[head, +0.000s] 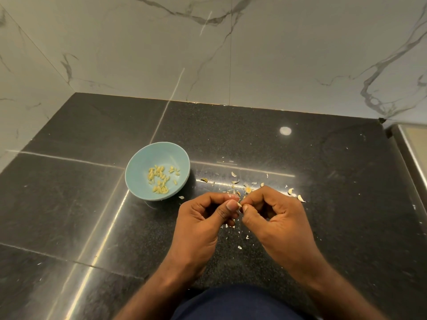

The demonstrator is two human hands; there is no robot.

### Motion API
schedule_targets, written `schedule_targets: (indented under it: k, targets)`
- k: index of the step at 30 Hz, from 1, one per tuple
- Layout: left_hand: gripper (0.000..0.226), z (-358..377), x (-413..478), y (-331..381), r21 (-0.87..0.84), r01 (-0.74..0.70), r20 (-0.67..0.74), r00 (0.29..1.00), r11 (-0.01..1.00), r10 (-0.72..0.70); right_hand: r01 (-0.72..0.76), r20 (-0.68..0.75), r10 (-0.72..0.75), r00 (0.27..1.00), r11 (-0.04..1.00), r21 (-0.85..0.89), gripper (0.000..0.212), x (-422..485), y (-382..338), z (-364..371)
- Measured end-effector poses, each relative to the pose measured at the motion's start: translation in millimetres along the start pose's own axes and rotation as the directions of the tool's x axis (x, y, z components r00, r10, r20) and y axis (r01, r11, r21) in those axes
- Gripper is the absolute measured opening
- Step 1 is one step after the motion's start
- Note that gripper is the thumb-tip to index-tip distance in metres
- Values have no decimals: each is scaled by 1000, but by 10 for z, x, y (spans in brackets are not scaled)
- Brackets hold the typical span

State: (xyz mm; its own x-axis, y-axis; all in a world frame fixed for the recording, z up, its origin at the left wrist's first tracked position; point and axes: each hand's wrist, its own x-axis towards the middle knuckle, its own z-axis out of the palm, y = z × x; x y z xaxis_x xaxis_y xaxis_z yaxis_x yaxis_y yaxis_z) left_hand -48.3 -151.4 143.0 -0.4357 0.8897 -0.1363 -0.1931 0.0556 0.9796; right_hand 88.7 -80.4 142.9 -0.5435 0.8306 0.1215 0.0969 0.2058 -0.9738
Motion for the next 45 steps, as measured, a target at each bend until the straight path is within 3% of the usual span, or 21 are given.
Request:
schedule_targets:
  k: [4,6,8,9,11,12,17,19,23,30,35,37,40,45]
  targets:
    - [18,-8,22,-1,-209,115,40,993,971,-109,-36,-149,55,987,991,126,19,20,-8,-34]
    - [16,-22,25,4,-249,144,51,989,958,-136,-50,-218,70,973,994,94,29,42,4,-76]
    - [18,-28,33,-3,-262,159,46,987,952,-152,-89,-211,83,974,996,-23,10,85,48,-131]
    - [22,-24,39,-12,-269,164,35,986,949,-161,-137,-145,125,981,988,-76,19,106,72,-145]
    - [36,-20,55,-32,-282,172,-2,984,944,-180,-185,-65,177,982,972,-145,64,119,150,-148]
    - [42,-18,59,-42,-287,173,-21,982,942,-186,-190,-94,177,980,972,-142,65,111,148,-140]
    - [59,-36,50,-71,-259,168,-76,978,951,-194,-33,-293,30,956,999,-2,4,26,73,-82]
    - [63,-40,39,-84,-237,168,-82,978,957,-192,-65,-244,69,967,998,27,8,31,73,-98]
    - [64,-50,12,-90,-155,178,-45,981,972,-186,-192,119,192,974,981,-13,19,66,161,-64]
    - [56,-84,-56,-192,-41,231,-81,969,972,-234,-324,246,283,927,934,147,14,107,425,-22]
    - [41,-249,-87,-498,-47,285,-235,928,957,-288,-513,395,432,811,849,124,17,203,639,176]
    - [31,-343,-81,-659,-27,287,-283,917,958,-282,-522,397,457,796,850,69,25,301,672,311]
    - [7,-493,-23,-901,100,299,-411,881,949,-234,-455,305,429,850,890,17,26,554,652,608]
    - [25,-520,155,-1105,214,270,-487,863,939,-137,-326,259,317,913,945,-7,11,1030,604,1173]
